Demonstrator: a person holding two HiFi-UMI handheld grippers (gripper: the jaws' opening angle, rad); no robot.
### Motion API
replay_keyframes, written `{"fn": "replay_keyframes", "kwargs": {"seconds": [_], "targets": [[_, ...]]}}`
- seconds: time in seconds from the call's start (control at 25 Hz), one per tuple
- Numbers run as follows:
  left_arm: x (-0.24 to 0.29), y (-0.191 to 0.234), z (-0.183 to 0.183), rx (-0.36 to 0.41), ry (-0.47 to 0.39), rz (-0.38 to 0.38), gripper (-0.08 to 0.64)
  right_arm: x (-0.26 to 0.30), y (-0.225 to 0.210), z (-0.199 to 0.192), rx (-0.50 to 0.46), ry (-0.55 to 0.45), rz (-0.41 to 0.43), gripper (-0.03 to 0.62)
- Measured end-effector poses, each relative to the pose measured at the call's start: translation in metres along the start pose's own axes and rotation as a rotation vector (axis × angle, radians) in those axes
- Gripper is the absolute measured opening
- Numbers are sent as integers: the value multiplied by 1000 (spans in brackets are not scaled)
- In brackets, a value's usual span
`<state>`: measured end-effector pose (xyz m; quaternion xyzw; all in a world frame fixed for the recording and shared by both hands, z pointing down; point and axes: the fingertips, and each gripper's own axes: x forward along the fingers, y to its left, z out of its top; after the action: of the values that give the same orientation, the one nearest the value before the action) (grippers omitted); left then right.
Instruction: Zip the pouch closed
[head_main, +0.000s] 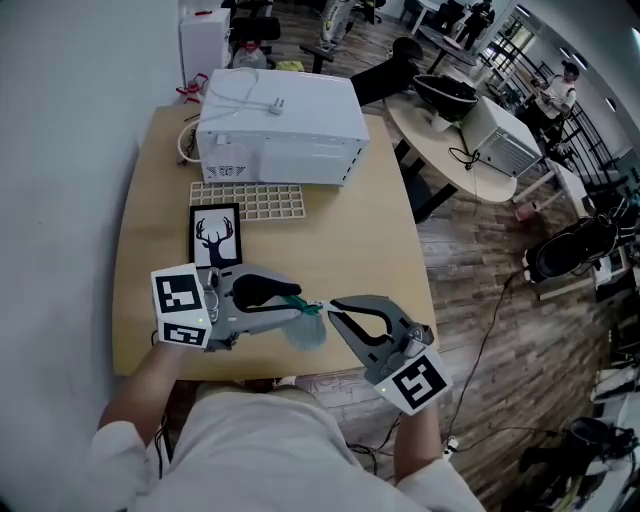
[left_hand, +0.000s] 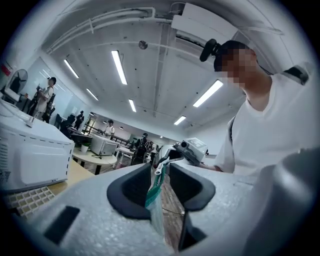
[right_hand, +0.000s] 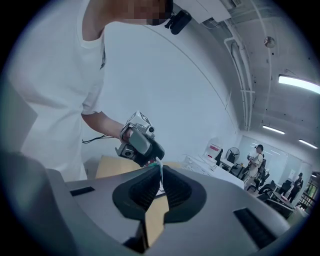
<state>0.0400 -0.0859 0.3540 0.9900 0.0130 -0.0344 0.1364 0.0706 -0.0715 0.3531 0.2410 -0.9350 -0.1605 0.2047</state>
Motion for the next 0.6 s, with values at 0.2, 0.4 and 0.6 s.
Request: {"fn": "replay_keyframes", "kwargs": {"seconds": [0.2,0.4,0.6], "targets": [[7,4,-4,-33,20,-68,117,2,3,2,2,10,8,17],[10,2,-3,-53,19,-126,93,3,4,7,-4,-1,14,17],[7,1,0,-79,-2,-184,71,7,1,10,-4,-8,27,17]]}}
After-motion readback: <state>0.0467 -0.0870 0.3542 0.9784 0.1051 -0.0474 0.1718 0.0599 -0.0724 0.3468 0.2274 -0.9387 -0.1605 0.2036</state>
